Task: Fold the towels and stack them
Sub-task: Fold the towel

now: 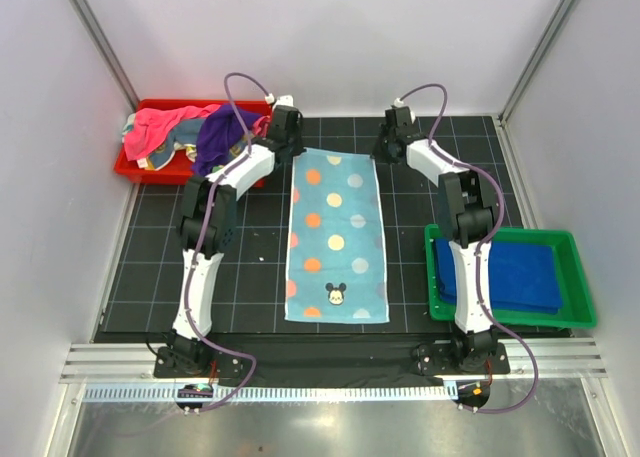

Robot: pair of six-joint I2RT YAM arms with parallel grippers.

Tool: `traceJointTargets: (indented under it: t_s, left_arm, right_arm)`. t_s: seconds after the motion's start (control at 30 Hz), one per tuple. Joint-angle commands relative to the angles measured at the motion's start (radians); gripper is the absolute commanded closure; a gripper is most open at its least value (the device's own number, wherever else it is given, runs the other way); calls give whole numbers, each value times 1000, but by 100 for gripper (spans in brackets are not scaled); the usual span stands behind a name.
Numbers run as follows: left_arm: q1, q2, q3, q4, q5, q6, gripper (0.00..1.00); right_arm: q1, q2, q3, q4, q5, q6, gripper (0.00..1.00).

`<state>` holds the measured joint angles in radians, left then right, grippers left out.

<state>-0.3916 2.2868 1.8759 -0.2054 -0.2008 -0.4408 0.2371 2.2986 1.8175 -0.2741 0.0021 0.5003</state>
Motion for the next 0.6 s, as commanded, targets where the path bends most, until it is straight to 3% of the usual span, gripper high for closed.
traceJointTargets:
  t_s: [0.0, 0.57]
  left_arm:
    - [19, -49, 65, 93, -29, 25, 100]
    - [62, -44, 180, 187, 27, 30, 100]
  right_arm:
    - [-13, -79, 65, 58, 33, -29, 96]
    - [-22, -162, 135, 167, 45, -86, 99]
